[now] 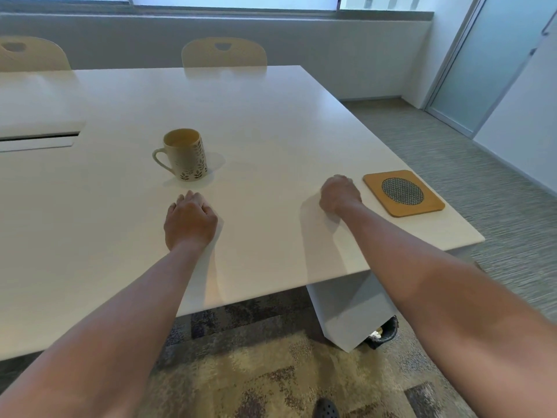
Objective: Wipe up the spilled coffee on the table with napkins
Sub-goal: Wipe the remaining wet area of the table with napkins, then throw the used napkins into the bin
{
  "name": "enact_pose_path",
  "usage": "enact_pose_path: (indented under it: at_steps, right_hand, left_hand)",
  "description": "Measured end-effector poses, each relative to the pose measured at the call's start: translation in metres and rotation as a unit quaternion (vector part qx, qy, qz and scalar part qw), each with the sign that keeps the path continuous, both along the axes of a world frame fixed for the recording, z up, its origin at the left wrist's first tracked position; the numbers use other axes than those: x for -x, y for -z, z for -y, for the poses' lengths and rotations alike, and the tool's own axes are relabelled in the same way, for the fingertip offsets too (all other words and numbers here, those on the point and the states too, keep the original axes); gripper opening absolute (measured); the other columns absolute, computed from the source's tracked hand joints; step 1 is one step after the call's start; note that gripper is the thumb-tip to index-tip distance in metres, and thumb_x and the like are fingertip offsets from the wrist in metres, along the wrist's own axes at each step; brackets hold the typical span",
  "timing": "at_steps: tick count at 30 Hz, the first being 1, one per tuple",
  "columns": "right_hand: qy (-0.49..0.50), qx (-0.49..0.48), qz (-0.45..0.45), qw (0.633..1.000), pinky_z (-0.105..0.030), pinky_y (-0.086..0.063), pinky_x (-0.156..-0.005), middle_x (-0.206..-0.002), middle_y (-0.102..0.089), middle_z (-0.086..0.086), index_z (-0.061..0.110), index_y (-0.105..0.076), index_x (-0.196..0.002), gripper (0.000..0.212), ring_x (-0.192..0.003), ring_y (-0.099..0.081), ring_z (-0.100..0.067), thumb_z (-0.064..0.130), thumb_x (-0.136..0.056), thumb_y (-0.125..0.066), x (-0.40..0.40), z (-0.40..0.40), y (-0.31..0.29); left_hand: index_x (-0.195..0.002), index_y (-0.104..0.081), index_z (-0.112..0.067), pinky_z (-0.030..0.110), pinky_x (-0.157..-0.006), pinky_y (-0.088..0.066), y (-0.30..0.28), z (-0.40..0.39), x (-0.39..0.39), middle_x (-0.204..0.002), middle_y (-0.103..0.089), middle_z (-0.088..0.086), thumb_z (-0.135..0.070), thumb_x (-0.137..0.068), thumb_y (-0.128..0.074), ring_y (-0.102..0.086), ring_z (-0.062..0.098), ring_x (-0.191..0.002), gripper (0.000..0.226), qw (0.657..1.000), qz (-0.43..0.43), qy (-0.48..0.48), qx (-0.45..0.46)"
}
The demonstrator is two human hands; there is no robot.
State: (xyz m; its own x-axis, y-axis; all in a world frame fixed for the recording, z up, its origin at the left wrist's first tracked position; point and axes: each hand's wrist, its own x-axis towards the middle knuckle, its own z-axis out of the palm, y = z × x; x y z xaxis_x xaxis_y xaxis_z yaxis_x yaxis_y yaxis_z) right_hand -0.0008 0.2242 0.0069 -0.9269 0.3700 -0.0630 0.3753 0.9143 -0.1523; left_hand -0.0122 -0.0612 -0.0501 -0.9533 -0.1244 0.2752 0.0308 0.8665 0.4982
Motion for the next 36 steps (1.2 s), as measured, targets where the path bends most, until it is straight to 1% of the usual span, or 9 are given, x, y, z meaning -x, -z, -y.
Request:
enact_pose_path:
  at_steps: [7, 11, 14, 18, 21, 24, 26, 30, 36]
  right_hand:
    - [-0.248, 0.093, -0.011, 0.964, -0.021, -0.041, -0.101, -0.120, -0.065, -0.006, 0.017, -0.073, -0.114, 0.034, -0.117, -0.057, -0.023, 0.008, -0.086, -0.055, -0.001, 0.066, 0.006]
    - [-0.367, 0.105, 0.020, 0.924, -0.007, -0.032, -0.085, -0.112, -0.066, -0.001, 0.016, -0.076, -0.108, 0.027, -0.106, -0.057, -0.014, 0.007, -0.088, -0.061, -0.010, 0.089, 0.004]
    - [-0.413, 0.124, 0.077, 0.899, -0.010, -0.032, -0.083, -0.113, -0.064, 0.005, 0.023, -0.076, -0.108, 0.027, -0.098, -0.050, -0.006, 0.010, -0.089, -0.063, -0.016, 0.083, -0.005]
    - [-0.335, 0.293, 0.087, 0.891, -0.012, -0.049, -0.072, -0.091, -0.068, 0.010, 0.021, -0.076, -0.104, 0.026, -0.080, -0.062, -0.004, 0.005, -0.085, -0.068, -0.022, 0.052, -0.021]
    - [-0.234, 0.462, 0.051, 0.854, -0.019, -0.058, -0.070, -0.088, -0.067, 0.000, 0.010, -0.072, -0.097, 0.022, -0.075, -0.067, -0.011, -0.006, -0.085, -0.064, -0.028, 0.017, -0.031]
    - [-0.154, 0.554, 0.020, 0.818, -0.032, -0.060, -0.078, -0.098, -0.064, -0.013, 0.001, -0.066, -0.100, 0.022, -0.086, -0.069, -0.024, -0.014, -0.085, -0.058, -0.033, -0.021, -0.037]
    - [-0.101, 0.613, 0.000, 0.784, -0.031, -0.061, -0.072, -0.098, -0.063, -0.019, -0.001, -0.061, -0.101, 0.024, -0.086, -0.068, -0.027, -0.018, -0.086, -0.052, -0.037, -0.045, -0.040]
    - [-0.047, 0.660, -0.047, 0.748, -0.026, -0.060, -0.062, -0.103, -0.062, -0.021, -0.005, -0.055, -0.108, 0.025, -0.086, -0.068, -0.027, -0.019, -0.089, -0.046, -0.050, -0.091, -0.044]
    - [0.015, 0.695, -0.119, 0.709, -0.030, -0.060, -0.061, -0.121, -0.056, -0.029, -0.010, -0.048, -0.122, 0.038, -0.095, -0.066, -0.033, -0.022, -0.086, -0.044, -0.068, -0.158, -0.042]
  left_hand:
    - [-0.084, -0.047, -0.019, 0.046, -0.103, -0.040, -0.005, -0.001, -0.006, -0.111, -0.059, 0.008, -0.015, -0.093, -0.038, -0.050, 0.030, -0.119, 0.014, 0.999, 0.029, 0.021, -0.005]
    - [-0.086, -0.048, -0.018, 0.049, -0.108, -0.037, -0.003, 0.000, -0.003, -0.108, -0.055, 0.007, -0.014, -0.091, -0.036, -0.047, 0.032, -0.123, 0.013, 0.998, 0.055, 0.027, -0.006]
    - [-0.114, -0.057, -0.015, 0.046, -0.116, -0.028, 0.002, -0.011, -0.002, -0.141, -0.052, 0.011, -0.015, -0.091, -0.037, -0.037, 0.032, -0.140, 0.031, 0.996, 0.074, 0.048, 0.010]
    - [-0.147, -0.046, -0.021, 0.040, -0.118, -0.025, 0.001, -0.047, -0.009, -0.159, -0.037, 0.005, -0.024, -0.098, -0.038, -0.028, 0.022, -0.148, 0.051, 0.994, 0.072, 0.074, -0.026]
    - [-0.147, -0.049, -0.025, 0.038, -0.113, -0.032, -0.007, -0.085, -0.018, -0.157, -0.040, 0.007, -0.028, -0.099, -0.040, -0.039, 0.025, -0.143, 0.048, 0.992, 0.062, 0.072, -0.081]
    - [-0.147, -0.049, -0.025, 0.034, -0.110, -0.036, -0.016, -0.123, -0.028, -0.150, -0.050, 0.000, -0.028, -0.101, -0.041, -0.048, 0.022, -0.136, 0.046, 0.988, 0.030, 0.098, -0.120]
    - [-0.146, -0.050, -0.026, 0.033, -0.107, -0.039, -0.021, -0.149, -0.034, -0.144, -0.057, -0.003, -0.027, -0.101, -0.044, -0.054, 0.017, -0.130, 0.045, 0.983, 0.009, 0.132, -0.125]
    - [-0.134, -0.061, -0.024, 0.031, -0.091, -0.055, -0.031, -0.203, -0.044, -0.120, -0.071, -0.002, -0.024, -0.099, -0.054, -0.066, 0.008, -0.101, 0.036, 0.965, -0.015, 0.207, -0.159]
    - [-0.119, -0.070, -0.026, 0.010, -0.073, -0.050, -0.040, -0.276, -0.056, -0.099, -0.073, -0.015, -0.025, -0.095, -0.062, -0.066, -0.005, -0.089, 0.025, 0.933, -0.032, 0.281, -0.220]
